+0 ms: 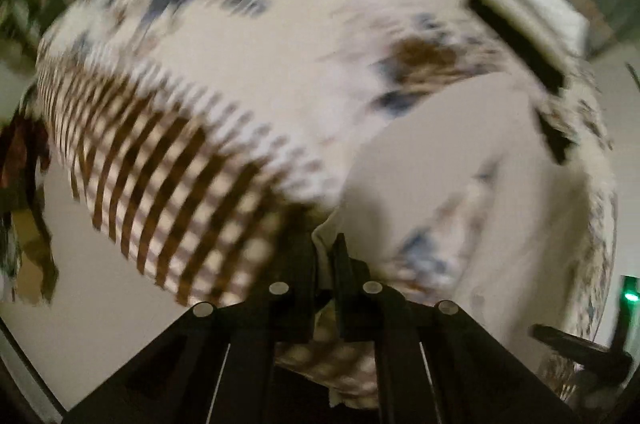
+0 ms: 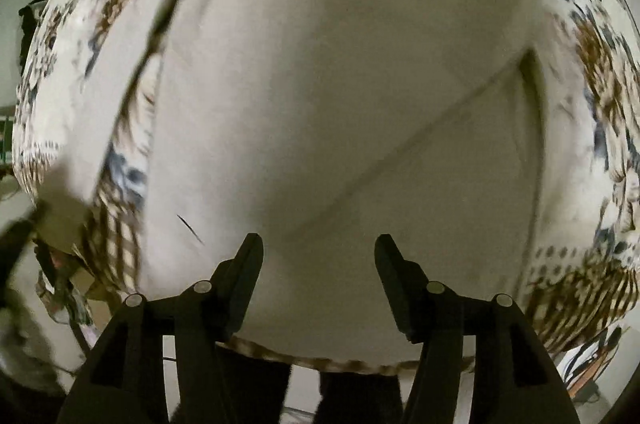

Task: Fold small clothes

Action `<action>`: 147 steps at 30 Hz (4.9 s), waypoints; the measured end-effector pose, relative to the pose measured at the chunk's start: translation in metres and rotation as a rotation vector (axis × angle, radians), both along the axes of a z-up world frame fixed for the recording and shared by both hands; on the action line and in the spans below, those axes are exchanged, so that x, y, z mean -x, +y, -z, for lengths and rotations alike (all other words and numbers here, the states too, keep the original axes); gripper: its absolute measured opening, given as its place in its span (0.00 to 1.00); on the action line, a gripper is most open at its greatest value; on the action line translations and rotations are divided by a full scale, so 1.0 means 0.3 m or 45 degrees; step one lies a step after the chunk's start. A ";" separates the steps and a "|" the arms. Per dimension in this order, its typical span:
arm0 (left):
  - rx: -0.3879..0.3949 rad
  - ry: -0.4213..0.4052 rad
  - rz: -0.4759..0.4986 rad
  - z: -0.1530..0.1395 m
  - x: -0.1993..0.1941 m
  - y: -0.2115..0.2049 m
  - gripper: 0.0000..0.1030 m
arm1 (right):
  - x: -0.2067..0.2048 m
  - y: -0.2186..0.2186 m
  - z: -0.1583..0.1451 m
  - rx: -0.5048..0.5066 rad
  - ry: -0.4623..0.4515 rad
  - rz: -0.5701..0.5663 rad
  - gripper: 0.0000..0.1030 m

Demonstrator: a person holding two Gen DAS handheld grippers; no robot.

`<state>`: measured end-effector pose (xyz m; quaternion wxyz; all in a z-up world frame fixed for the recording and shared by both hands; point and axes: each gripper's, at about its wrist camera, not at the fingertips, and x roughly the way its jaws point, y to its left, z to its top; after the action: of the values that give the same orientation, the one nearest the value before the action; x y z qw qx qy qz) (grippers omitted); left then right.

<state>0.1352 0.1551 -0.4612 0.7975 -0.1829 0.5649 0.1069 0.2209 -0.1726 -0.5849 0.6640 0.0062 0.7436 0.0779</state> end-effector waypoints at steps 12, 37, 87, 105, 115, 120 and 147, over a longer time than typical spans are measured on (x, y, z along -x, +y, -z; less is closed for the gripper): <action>0.107 -0.056 0.936 -0.036 -0.021 -0.998 0.05 | 0.207 -0.504 0.026 -0.023 0.076 0.335 0.58; -0.064 0.424 0.417 0.320 0.052 -0.398 0.90 | 0.308 -0.828 0.158 -0.459 0.151 0.570 0.65; 0.414 0.116 0.448 0.252 -0.862 -0.318 0.54 | -0.491 -0.761 0.148 -0.319 -0.004 0.739 0.30; 0.217 0.214 0.799 0.371 -1.414 -0.621 0.04 | -1.251 -0.542 0.188 0.014 -0.133 0.309 0.29; 0.168 0.002 0.778 0.094 -1.211 -0.574 0.04 | -1.038 -0.571 -0.082 -0.084 -0.371 0.310 0.08; 0.200 -0.034 0.684 0.026 -0.986 -0.535 0.04 | -0.788 -0.568 -0.216 -0.113 -0.437 0.302 0.08; 0.611 0.221 0.121 0.267 -0.613 -0.292 0.63 | -0.141 -0.800 -0.070 -0.472 -0.143 0.714 0.59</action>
<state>0.3191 0.0676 -0.5412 0.6838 -0.3303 0.6485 -0.0526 0.2633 -0.4125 -0.5640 0.6872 0.3267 0.6483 0.0263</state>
